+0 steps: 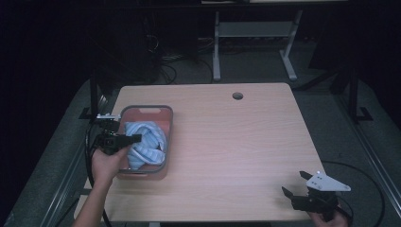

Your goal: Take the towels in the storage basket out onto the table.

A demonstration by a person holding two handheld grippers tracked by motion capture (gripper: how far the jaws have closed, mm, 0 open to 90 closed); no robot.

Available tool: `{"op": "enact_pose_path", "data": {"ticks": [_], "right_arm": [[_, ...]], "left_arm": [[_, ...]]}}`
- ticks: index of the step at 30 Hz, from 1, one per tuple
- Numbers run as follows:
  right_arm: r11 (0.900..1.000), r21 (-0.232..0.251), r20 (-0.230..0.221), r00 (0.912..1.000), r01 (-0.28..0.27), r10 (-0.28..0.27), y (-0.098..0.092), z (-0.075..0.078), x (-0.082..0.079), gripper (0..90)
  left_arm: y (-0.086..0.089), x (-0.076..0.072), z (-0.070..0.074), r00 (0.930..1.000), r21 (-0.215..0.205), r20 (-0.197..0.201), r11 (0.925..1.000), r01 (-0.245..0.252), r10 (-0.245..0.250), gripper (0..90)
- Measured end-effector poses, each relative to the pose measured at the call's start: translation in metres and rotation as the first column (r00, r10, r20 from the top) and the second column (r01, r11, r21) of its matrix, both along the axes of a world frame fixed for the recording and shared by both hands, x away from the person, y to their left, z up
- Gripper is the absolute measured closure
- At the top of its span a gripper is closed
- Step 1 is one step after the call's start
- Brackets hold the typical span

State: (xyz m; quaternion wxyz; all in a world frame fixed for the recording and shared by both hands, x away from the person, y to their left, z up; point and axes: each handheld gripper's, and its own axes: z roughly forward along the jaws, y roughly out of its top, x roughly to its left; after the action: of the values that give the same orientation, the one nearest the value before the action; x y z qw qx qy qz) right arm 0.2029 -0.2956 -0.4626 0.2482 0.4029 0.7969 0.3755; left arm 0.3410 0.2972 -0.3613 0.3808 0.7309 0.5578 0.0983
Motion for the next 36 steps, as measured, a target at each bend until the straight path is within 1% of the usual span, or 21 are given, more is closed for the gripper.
{"op": "enact_pose_path", "data": {"ticks": [1, 2, 4, 9, 10, 11, 12, 13, 15, 21, 24, 27, 28, 29, 35, 36], "right_arm": [[1.0, 0.003, -0.005, 1.0, 0.005, -0.005, 0.001, 0.0, 0.0, 15.2], [1.0, 0.002, -0.004, 1.0, 0.008, -0.008, 0.001, 0.001, -0.001, 15.2], [1.0, -0.001, -0.004, 1.0, 0.009, -0.009, 0.001, 0.0, 0.0, 15.2], [1.0, -0.006, -0.004, 1.0, 0.001, -0.001, 0.002, 0.0, 0.002, 15.2], [1.0, -0.006, -0.003, 1.0, -0.002, 0.002, 0.002, 0.0, 0.002, 15.1], [1.0, -0.006, -0.003, 1.0, -0.002, 0.002, 0.002, 0.0, 0.002, 15.1], [1.0, -0.008, -0.003, 1.0, -0.006, 0.006, 0.002, 0.0, 0.002, 15.2], [1.0, -0.005, -0.002, 1.0, -0.004, 0.004, 0.003, 0.0, 0.002, 15.2], [1.0, -0.006, 0.002, 1.0, -0.005, 0.005, 0.002, 0.001, 0.002, 15.2], [1.0, -0.002, -0.003, 1.0, -0.001, 0.001, 0.002, 0.0, 0.002, 15.2], [1.0, -0.004, 0.0, 1.0, 0.0, 0.0, 0.002, 0.001, 0.002, 15.2], [1.0, -0.005, 0.006, 1.0, 0.002, -0.002, 0.001, 0.001, 0.002, 15.2], [1.0, -0.004, 0.006, 1.0, 0.003, -0.003, 0.0, 0.001, 0.002, 15.1], [1.0, -0.004, 0.006, 1.0, 0.004, -0.004, 0.0, 0.001, 0.002, 15.1], [1.0, 0.0, 0.007, 0.9999, 0.011, -0.011, -0.002, 0.001, 0.001, 15.1], [1.0, 0.001, 0.01, 0.9999, 0.011, -0.011, -0.002, 0.001, 0.001, 15.1]], "left_arm": [[0.004, -0.004, 0.005, 0.9994, -0.036, 0.031, 0.9992, -0.016, 0.017, 73.4], [0.004, -0.004, 0.005, 0.9994, -0.036, 0.031, 0.9992, -0.016, 0.017, 73.4], [0.004, -0.008, 0.011, 0.9977, -0.059, 0.063, 0.998, -0.023, 0.026, 73.4], [0.002, -0.011, 0.017, 0.9969, -0.053, 0.077, 0.9985, -0.013, 0.017, 73.4], [0.002, -0.011, 0.018, 0.9961, -0.083, 0.085, 0.9964, -0.018, 0.025, 73.3], [0.002, -0.011, 0.018, 0.9961, -0.083, 0.085, 0.9964, -0.018, 0.025, 73.2], [0.003, -0.012, 0.019, 0.9955, -0.093, 0.09, 0.9955, -0.02, 0.028, 73.2], [0.004, -0.013, 0.019, 0.9942, -0.125, 0.101, 0.9918, -0.025, 0.038, 73.2], [0.004, -0.013, 0.02, 0.994, -0.132, 0.102, 0.9909, -0.026, 0.04, 73.2], [0.001, -0.013, 0.027, 0.9932, -0.117, 0.112, 0.993, -0.019, 0.032, 73.0], [-0.002, -0.014, 0.034, 0.992, -0.123, 0.125, 0.9924, -0.003, 0.018, 72.8], [-0.004, -0.015, 0.037, 0.9908, -0.126, 0.134, 0.9921, 0.003, 0.014, 72.7], [-0.006, -0.016, 0.041, 0.9895, -0.109, 0.144, 0.994, 0.008, 0.008, 72.7], [-0.007, -0.016, 0.042, 0.9892, -0.106, 0.146, 0.9944, 0.009, 0.007, 72.7], [-0.007, -0.017, 0.047, 0.9884, -0.118, 0.151, 0.993, 0.003, 0.015, 72.8], [-0.007, -0.018, 0.048, 0.9875, -0.121, 0.157, 0.9926, 0.005, 0.015, 72.9]]}}
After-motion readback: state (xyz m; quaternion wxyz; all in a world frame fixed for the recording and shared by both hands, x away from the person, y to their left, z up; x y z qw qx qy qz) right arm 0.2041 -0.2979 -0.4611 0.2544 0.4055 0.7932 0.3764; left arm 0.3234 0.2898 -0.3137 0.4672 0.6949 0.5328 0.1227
